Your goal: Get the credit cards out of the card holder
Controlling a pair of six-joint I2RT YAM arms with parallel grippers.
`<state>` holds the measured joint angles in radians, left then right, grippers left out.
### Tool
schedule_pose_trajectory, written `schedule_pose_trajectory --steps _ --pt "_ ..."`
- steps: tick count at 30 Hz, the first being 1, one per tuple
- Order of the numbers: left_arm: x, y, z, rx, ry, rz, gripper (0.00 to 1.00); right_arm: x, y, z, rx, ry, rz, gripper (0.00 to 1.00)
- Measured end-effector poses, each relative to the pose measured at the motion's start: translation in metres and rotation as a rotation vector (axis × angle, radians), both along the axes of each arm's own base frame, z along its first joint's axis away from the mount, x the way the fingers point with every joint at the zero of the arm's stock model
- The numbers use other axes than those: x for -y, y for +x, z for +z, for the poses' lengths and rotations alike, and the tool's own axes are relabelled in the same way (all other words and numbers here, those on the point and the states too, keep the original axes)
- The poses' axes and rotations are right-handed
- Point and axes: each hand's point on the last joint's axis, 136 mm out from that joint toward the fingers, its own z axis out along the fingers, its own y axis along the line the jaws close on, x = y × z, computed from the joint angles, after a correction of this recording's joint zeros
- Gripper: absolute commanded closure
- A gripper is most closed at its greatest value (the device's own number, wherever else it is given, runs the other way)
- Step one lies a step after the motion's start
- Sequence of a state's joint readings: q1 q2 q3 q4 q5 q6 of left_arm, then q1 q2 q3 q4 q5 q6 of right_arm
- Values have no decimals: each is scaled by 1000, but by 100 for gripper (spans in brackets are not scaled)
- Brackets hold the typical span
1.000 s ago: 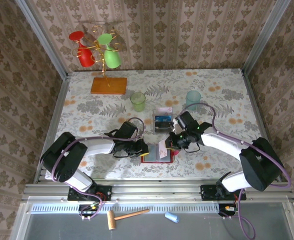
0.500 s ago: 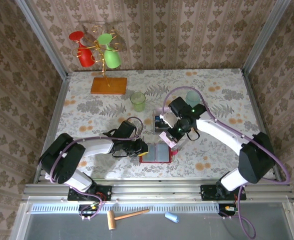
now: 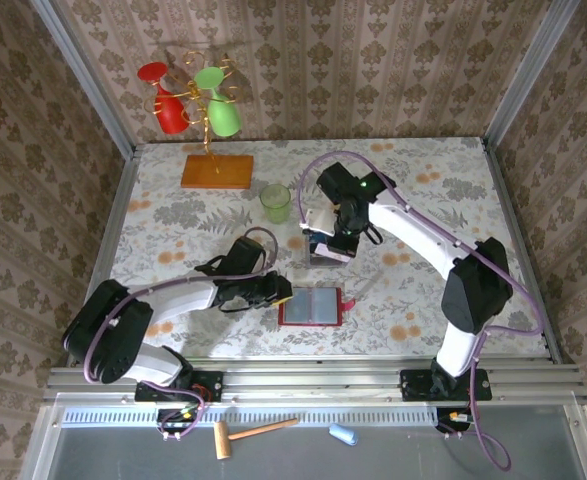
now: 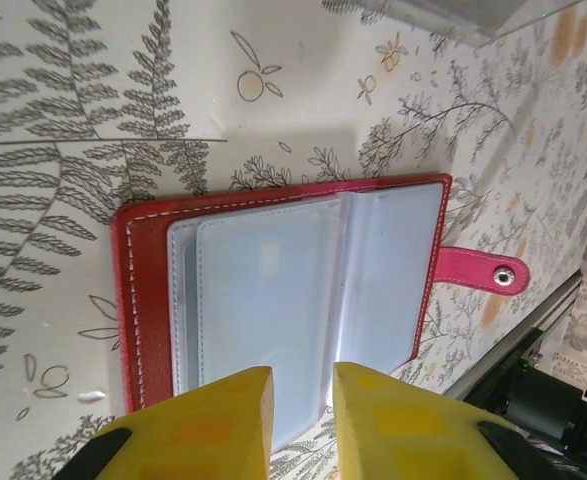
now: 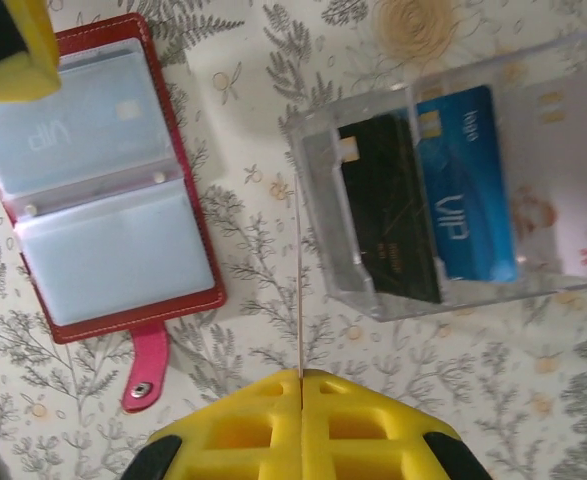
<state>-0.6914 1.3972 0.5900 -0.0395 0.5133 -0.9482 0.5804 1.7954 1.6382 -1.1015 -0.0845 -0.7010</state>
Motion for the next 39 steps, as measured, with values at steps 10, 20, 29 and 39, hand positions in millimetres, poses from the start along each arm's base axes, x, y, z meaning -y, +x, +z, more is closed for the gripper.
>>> schedule_pose_trajectory --steps 10,20,29,39 --pt "-30 -2 5 23 14 78 76 3 57 12 30 -48 61 100" --pt "-45 3 12 41 19 130 75 -1 88 1 6 -76 109 100" --pt "-49 3 9 28 31 142 75 -2 104 -20 -33 -95 147 100" --pt "-54 3 6 15 47 157 75 0 106 -42 -103 -79 165 100"
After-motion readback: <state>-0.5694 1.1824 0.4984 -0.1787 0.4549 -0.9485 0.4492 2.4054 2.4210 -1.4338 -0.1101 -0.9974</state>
